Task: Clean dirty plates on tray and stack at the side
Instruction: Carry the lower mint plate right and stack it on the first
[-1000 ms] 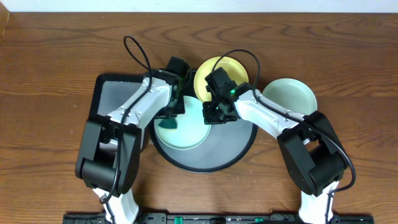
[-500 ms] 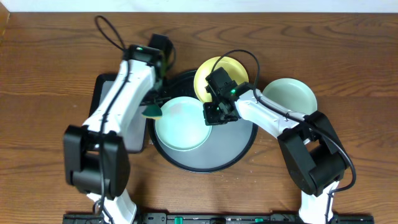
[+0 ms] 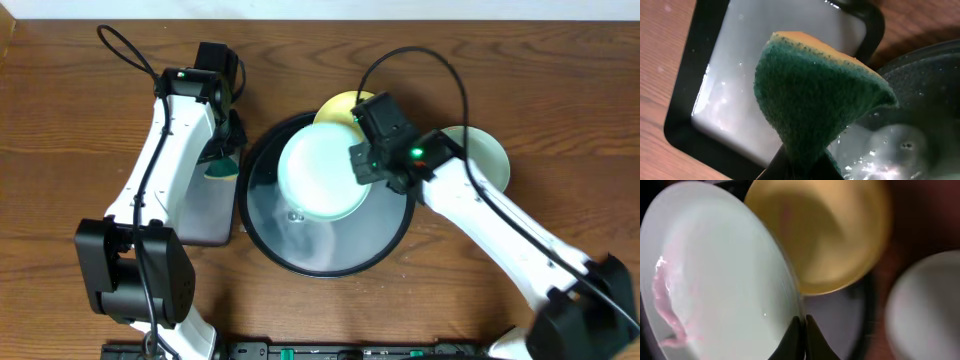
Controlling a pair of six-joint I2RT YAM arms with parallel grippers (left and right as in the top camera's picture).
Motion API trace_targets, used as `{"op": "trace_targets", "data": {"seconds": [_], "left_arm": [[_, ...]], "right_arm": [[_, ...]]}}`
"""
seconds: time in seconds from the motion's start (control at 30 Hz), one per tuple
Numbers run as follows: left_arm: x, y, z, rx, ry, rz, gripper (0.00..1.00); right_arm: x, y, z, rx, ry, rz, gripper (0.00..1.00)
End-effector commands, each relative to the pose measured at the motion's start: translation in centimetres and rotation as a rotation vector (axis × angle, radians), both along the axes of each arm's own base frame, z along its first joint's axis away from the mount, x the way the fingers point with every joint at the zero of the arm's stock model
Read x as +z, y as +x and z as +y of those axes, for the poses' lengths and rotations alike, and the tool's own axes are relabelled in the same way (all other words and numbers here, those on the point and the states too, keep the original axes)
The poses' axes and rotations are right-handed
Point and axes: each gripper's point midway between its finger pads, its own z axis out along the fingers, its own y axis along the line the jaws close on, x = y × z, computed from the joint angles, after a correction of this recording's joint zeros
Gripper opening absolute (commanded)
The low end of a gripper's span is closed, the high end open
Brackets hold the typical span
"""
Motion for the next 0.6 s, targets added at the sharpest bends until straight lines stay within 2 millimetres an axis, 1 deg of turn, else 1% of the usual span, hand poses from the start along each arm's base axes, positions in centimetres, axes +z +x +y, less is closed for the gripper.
{"op": "trace_targets", "data": {"seconds": [0.0, 0.2, 0.33, 0.57], "left_arm": [[1.2, 0.8, 0.2, 0.008, 0.012, -0.050, 0.08], [1.2, 1.0, 0.2, 0.008, 0.011, -0.057, 0.08], [1.2, 1.0, 0.2, 0.008, 0.011, -0.057, 0.08], [1.2, 1.0, 0.2, 0.008, 0.012, -0.057, 0.08]], "right_arm": [[3.5, 1.0, -2.1, -0.015, -0.167, -0.179, 0.01], [6.3, 0.5, -2.6, 0.009, -0.305, -0.308, 0.01], [7.8, 0.1, -2.6, -0.020, -0.401, -0.397, 0.01], [10.5, -1.0, -1.5, -0.007, -0.560, -0.543, 0.01]]}}
